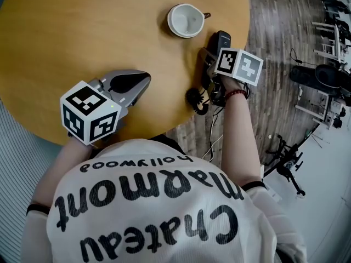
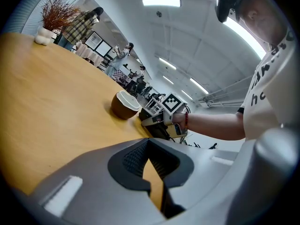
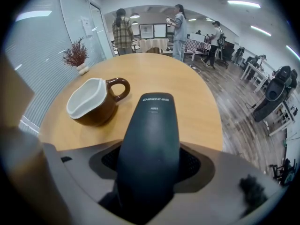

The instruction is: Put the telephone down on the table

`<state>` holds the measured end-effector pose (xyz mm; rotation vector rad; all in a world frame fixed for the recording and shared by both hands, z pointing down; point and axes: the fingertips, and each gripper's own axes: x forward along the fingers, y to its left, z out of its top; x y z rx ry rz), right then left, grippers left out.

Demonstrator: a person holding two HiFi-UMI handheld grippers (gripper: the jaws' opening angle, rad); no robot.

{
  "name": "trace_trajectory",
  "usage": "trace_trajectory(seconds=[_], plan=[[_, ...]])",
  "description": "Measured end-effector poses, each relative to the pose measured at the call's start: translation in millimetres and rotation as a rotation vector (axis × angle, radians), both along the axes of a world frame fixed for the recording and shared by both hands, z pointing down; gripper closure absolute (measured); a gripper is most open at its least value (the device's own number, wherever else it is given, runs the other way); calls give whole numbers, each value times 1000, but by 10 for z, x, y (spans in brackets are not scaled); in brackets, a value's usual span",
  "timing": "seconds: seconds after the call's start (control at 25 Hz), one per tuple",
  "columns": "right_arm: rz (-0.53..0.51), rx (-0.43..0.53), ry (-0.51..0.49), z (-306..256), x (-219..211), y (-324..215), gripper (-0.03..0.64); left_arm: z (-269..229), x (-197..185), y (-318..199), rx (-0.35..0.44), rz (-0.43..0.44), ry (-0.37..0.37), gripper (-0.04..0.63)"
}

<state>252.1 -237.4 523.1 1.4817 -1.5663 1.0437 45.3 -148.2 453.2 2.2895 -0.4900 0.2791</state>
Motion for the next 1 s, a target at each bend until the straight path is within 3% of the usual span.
trace_trajectory(seconds=[0.52, 1.0], plan=[[-17, 27, -4, 24, 4, 11, 320, -159, 0, 39, 36, -43, -16, 588], [-140, 20, 15, 113, -84, 34, 319, -449, -226, -34, 124, -138, -69, 588]])
